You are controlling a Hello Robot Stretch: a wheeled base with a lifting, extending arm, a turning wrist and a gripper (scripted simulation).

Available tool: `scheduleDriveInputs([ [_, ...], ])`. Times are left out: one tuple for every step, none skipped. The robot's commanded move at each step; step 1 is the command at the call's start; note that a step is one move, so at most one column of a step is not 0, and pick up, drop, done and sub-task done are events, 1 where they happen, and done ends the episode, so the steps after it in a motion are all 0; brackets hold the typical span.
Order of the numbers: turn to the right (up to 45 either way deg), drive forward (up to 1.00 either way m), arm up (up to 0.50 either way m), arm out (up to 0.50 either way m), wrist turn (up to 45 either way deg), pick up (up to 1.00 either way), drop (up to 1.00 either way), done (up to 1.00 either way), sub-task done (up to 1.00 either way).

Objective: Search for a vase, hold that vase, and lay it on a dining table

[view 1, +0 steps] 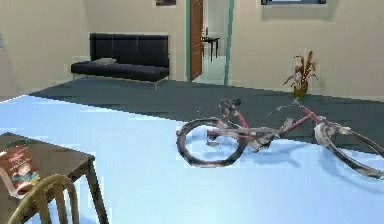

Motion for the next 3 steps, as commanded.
scheduleDriveInputs([
  [-3.0, 0.00, 0.00, 0.00, 0.0, 0.00, 0.00, 0.00, 0.00],
  [24.0, 0.00, 0.00, 0.00, 0.0, 0.00, 0.00, 0.00, 0.00],
  [0.0, 0.50, 0.00, 0.00, 0.0, 0.00, 0.00, 0.00, 0.00],
])
